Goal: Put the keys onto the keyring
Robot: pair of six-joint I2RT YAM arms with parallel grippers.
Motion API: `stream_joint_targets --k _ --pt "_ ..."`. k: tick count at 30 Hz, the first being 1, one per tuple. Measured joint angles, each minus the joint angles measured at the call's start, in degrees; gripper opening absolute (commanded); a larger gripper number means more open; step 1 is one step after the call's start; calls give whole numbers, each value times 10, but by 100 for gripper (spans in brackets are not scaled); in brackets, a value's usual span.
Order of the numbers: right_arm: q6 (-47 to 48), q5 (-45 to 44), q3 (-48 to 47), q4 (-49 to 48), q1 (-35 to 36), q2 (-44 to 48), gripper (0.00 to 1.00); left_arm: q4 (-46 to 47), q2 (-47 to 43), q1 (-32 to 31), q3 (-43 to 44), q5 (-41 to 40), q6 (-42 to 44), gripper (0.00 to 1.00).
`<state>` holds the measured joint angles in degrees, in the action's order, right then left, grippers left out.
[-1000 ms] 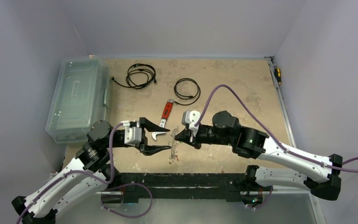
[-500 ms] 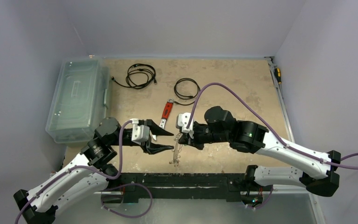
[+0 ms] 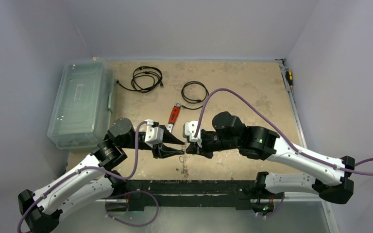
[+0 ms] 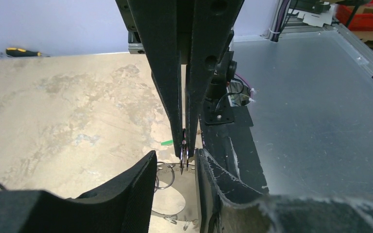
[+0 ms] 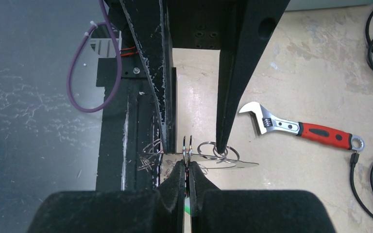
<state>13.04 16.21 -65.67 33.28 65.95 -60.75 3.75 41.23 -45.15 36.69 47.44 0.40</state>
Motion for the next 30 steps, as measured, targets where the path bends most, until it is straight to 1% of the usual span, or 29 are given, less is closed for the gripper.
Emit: stream_joint_targets --k 6,8,19,22,23,25,30 --pt "1 0 0 0 0 0 0 6 10 -1 0 13 -15 22" --pt "1 0 0 0 0 0 0 10 10 -3 0 15 -18 20" --pt "1 0 0 0 0 0 0 15 16 -8 0 18 -23 20" --pt "1 0 0 0 0 0 0 14 22 -9 0 18 -23 15" --pt "1 0 0 -1 0 0 0 14 24 -10 0 18 -23 11" --pt "1 2 0 2 0 0 0 14 26 -11 0 18 -23 0" --pt "1 2 0 3 0 0 0 14 27 -12 0 20 -25 0"
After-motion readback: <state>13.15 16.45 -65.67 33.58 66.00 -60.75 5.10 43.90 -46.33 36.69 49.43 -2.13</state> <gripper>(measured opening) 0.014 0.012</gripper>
